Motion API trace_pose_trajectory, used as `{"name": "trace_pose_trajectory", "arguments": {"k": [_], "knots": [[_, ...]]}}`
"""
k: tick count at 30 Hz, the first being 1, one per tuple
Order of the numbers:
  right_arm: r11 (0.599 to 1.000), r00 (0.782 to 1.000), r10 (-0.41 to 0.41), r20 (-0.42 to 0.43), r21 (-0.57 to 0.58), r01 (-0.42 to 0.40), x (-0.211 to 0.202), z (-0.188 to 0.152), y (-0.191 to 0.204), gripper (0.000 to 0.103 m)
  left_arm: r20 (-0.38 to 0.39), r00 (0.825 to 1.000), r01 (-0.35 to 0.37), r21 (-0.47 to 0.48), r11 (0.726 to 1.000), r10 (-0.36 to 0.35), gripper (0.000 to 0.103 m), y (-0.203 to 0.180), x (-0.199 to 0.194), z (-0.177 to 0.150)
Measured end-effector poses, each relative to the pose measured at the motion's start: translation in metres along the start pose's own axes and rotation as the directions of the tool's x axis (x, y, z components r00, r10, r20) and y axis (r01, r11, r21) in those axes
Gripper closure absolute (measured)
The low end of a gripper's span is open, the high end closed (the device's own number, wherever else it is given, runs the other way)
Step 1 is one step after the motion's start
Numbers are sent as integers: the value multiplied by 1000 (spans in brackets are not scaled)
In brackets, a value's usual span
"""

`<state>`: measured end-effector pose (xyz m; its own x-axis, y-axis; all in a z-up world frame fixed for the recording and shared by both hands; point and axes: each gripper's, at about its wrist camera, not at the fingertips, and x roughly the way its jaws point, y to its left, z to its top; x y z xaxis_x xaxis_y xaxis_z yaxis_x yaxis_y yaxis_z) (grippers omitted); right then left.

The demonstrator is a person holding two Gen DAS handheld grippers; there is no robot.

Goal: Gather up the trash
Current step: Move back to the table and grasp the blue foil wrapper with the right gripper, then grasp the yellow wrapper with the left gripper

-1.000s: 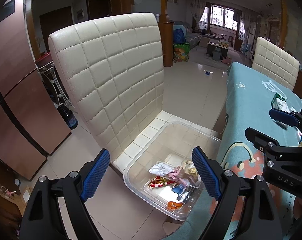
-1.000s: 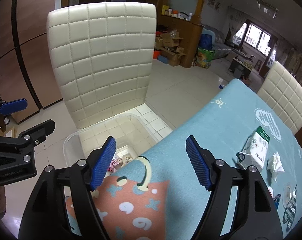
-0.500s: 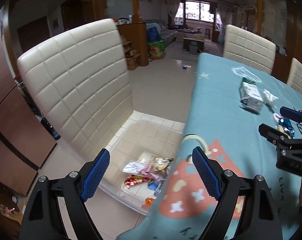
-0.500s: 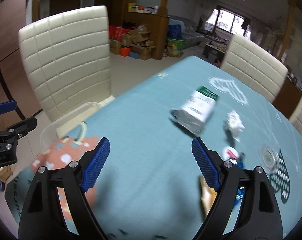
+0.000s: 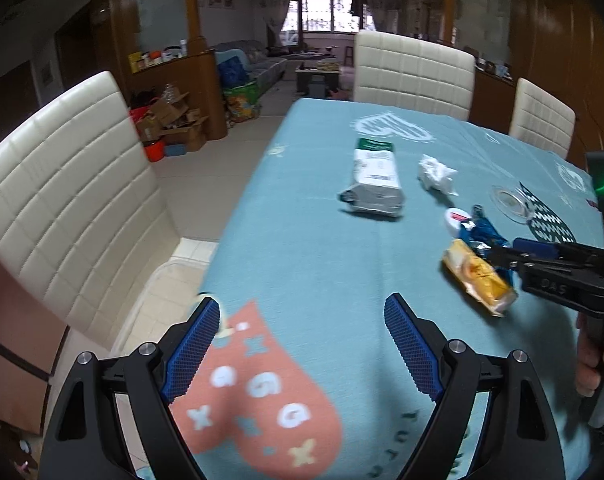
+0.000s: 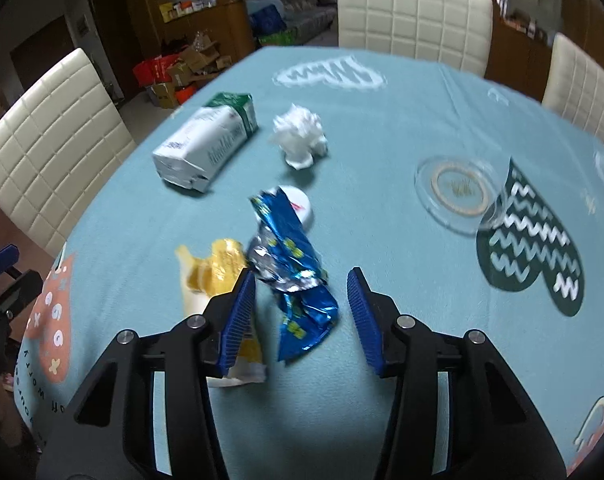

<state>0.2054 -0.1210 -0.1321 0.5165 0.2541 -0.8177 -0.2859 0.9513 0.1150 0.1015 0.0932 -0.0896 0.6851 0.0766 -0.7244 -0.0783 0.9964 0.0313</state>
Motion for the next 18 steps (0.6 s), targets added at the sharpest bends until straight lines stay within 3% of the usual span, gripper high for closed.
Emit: {"name": "trace_pose_trajectory", "arguments": {"k": [1,2,7,13,18], "knots": [[1000,1000,5,-9,4,-5,4,-1,-3,59,-5,1000,8,13,1000,-8,21,-9,2,1],[1000,1000,1,-11,0,-1,5,-2,-4,70,-10,1000,16,26,1000,-16,20,-17,4,3],[999,999,-27,24,-37,28,-3,-6,-9,72,-40,998,47,59,997,-45,20,-44,12,5],[999,997,-51,49,-5,51,-17,-6,-35,72,-100,986,144,100,985,-134,20,-86,25,6],[998,996,-62,69,28,60,-27,-7,-56,72,-127,978,181,130,975,-165,21,-121,35,8]]}}
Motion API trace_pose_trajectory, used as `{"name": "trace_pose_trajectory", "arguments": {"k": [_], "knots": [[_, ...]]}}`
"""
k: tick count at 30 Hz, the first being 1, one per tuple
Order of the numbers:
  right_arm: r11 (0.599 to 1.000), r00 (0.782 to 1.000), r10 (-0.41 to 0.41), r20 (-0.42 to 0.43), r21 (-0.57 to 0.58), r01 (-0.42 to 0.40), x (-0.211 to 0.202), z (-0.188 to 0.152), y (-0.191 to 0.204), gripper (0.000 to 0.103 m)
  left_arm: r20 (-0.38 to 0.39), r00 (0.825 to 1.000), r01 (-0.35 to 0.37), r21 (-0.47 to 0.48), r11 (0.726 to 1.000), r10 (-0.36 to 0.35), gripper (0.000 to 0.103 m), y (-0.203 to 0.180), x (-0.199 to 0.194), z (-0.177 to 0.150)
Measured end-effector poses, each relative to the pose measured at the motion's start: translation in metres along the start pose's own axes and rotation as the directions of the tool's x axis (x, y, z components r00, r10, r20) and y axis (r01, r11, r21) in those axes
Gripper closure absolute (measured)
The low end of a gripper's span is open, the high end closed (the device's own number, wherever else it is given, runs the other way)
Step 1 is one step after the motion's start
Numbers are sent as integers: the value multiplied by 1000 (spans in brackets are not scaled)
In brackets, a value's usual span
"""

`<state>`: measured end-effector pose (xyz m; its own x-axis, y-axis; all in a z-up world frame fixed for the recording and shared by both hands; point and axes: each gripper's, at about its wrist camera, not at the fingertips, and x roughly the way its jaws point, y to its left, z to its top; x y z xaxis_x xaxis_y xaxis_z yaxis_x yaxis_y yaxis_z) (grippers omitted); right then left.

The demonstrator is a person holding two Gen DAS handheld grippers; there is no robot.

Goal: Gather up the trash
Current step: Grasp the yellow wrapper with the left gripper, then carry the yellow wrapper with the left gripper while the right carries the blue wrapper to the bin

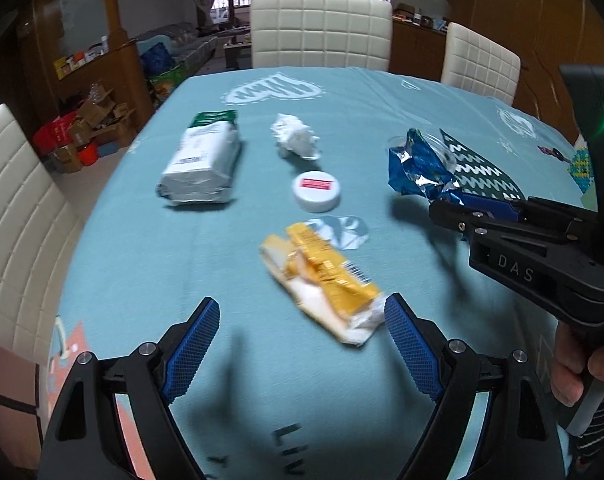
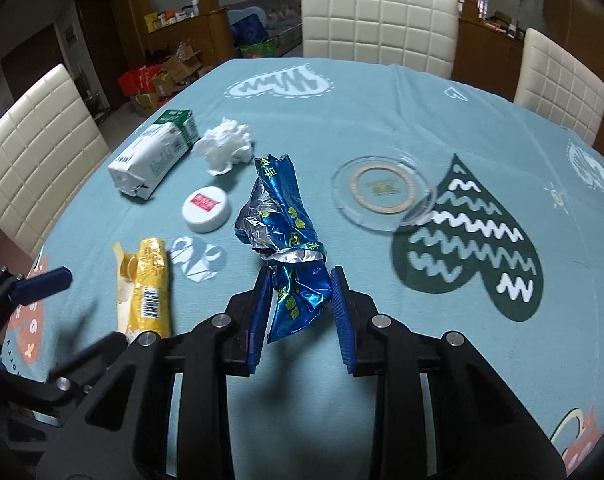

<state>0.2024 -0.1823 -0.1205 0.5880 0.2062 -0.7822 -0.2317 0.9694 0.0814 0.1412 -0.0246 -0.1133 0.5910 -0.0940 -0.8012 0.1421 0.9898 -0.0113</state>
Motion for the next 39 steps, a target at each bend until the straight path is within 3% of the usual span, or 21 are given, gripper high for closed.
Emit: {"name": "trace_pose_trajectory", "arguments": {"k": [9,10,12,17,23,39], "knots": [[999,998,54,-17,2,-54,5,-7,-5,72,-42,997,-68,2,998,68,23,-22,28,4],[998,998,57,-19,-2,-57,6,-8,-4,72,-48,997,-55,-8,998,54,28,-19,30,3],[998,998,60,-19,-13,-60,5,-9,0,72,-41,998,-53,-16,998,52,51,-17,29,3],[998,999,43,-2,-42,-43,-1,-10,10,71,-18,999,-35,-16,999,35,71,-15,21,3],[998,999,39,17,-58,-38,-15,-8,21,71,25,997,-69,-5,998,69,78,-6,4,1],[981,998,40,37,-191,-33,-41,-4,102,71,111,987,-107,-80,991,116,79,59,-45,-19]]}}
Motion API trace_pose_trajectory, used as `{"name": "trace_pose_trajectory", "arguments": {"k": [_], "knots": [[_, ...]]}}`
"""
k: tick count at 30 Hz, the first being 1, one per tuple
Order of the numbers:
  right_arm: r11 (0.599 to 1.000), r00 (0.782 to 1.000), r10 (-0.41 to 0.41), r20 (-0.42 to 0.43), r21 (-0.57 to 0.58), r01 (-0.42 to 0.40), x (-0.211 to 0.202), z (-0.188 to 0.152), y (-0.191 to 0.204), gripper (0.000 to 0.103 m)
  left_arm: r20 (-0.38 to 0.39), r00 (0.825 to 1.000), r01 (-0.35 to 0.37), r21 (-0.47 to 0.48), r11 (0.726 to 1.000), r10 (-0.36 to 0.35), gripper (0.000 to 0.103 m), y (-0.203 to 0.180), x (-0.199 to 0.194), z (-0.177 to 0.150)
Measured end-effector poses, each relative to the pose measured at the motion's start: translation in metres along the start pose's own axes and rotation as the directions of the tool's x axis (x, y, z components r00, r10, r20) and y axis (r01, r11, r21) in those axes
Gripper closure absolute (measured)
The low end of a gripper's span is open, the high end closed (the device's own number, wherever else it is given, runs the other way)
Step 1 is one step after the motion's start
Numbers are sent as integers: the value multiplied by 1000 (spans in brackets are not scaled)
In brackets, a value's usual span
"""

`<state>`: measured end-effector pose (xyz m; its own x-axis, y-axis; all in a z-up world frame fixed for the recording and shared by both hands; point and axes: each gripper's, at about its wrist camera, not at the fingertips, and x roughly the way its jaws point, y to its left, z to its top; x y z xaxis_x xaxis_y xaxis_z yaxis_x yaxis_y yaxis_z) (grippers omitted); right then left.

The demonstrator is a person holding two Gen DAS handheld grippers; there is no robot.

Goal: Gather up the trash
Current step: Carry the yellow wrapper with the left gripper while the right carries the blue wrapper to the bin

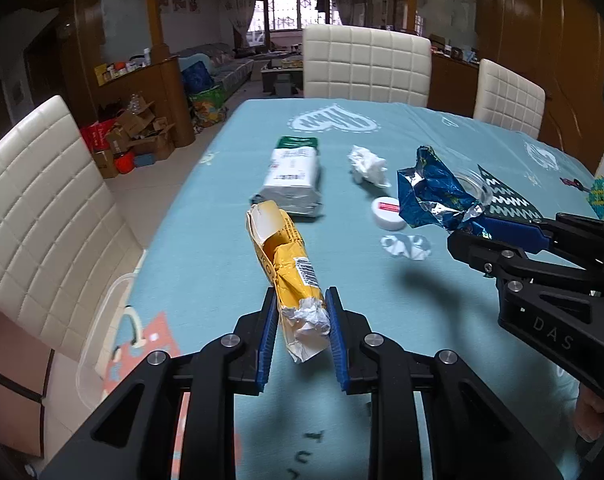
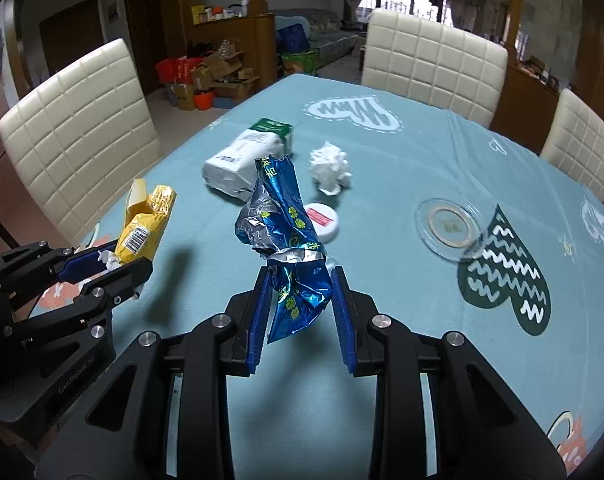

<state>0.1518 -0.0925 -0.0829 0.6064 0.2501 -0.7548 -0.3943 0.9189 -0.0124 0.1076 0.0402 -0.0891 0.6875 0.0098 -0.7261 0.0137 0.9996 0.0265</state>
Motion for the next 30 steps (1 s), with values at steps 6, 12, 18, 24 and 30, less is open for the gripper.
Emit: {"name": "trace_pose_trajectory", "arguments": {"k": [6,12,18,24,30], "knots": [[998,1000,25,-3,-63,-25,6,10,41,71,22,999,-46,-38,998,47,79,38,-7,-7],[990,995,93,-21,-106,-95,21,24,87,71,23,993,-114,-90,989,116,79,84,-12,-15],[974,989,143,-36,-171,-147,35,40,137,71,20,984,-174,-135,975,178,79,125,-16,-23],[960,985,171,-39,-218,-175,42,51,172,71,18,974,-220,-164,962,226,79,155,-15,-24],[950,981,190,-40,-244,-194,49,61,193,70,12,966,-250,-178,952,256,79,173,-16,-26]]}}
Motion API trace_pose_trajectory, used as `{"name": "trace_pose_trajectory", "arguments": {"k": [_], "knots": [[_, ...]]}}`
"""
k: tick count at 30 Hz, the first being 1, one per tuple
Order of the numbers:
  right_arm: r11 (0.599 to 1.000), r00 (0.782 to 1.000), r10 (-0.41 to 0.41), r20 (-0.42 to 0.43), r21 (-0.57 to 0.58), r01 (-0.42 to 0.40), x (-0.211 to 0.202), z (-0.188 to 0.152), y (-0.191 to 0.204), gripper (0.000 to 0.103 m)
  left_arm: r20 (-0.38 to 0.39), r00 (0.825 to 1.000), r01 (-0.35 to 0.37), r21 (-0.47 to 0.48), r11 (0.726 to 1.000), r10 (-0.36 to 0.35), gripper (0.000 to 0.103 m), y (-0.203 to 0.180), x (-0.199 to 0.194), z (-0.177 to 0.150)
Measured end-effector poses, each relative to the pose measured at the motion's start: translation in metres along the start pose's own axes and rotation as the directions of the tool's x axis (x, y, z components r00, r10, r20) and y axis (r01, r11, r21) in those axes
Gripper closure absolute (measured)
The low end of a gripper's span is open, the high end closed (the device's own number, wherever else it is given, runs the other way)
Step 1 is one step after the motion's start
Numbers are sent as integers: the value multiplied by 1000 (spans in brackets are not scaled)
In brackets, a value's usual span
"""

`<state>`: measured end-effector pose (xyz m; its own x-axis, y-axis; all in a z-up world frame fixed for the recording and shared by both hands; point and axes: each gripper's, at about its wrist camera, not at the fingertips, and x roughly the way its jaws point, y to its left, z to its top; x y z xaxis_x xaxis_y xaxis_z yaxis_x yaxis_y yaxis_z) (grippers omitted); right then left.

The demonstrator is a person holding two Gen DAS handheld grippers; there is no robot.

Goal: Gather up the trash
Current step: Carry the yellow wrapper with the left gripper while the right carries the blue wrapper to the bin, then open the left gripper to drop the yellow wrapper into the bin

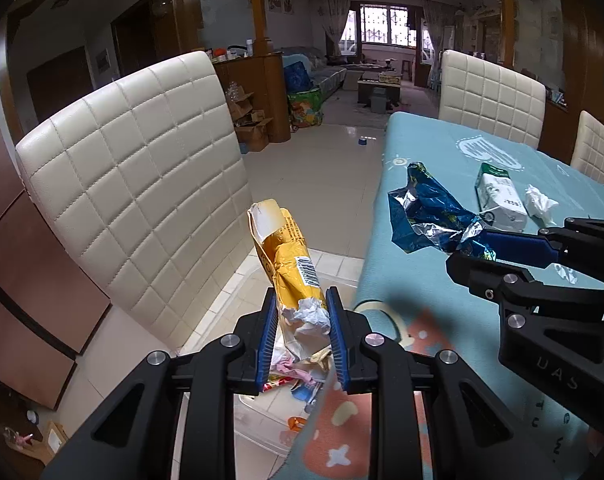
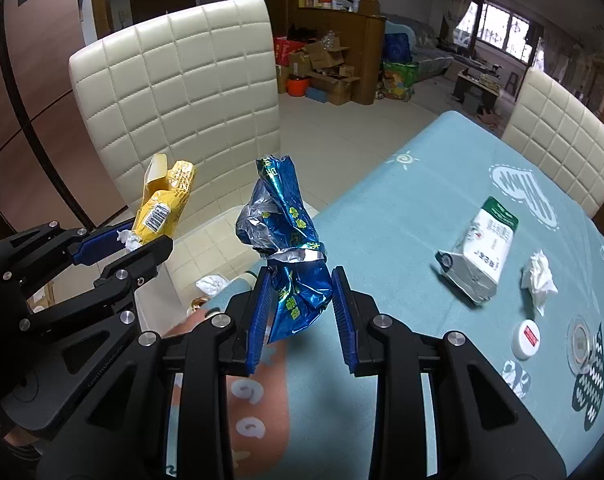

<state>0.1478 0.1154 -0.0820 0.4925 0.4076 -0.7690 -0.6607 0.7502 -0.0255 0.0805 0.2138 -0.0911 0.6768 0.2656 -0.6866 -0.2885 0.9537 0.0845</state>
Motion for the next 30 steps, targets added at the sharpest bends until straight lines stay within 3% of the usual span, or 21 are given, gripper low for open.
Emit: {"name": "trace_pose_trajectory", "arguments": {"k": [13,23,25,27,30], "knots": [[999,1000,13,5,-44,-13,11,17,18,70,5,999,-44,-38,998,44,79,32,5,9],[999,1000,2,-1,-51,-2,16,17,20,70,23,996,-84,-48,995,86,71,38,6,13],[999,1000,0,-3,-51,-1,17,17,20,70,15,997,-77,-54,996,78,63,41,9,14],[999,1000,1,-4,-49,-1,19,18,21,70,14,997,-78,-59,995,79,35,43,10,13],[999,1000,3,-7,-48,-3,20,18,22,70,35,994,-97,-66,993,100,24,46,7,12]]}}
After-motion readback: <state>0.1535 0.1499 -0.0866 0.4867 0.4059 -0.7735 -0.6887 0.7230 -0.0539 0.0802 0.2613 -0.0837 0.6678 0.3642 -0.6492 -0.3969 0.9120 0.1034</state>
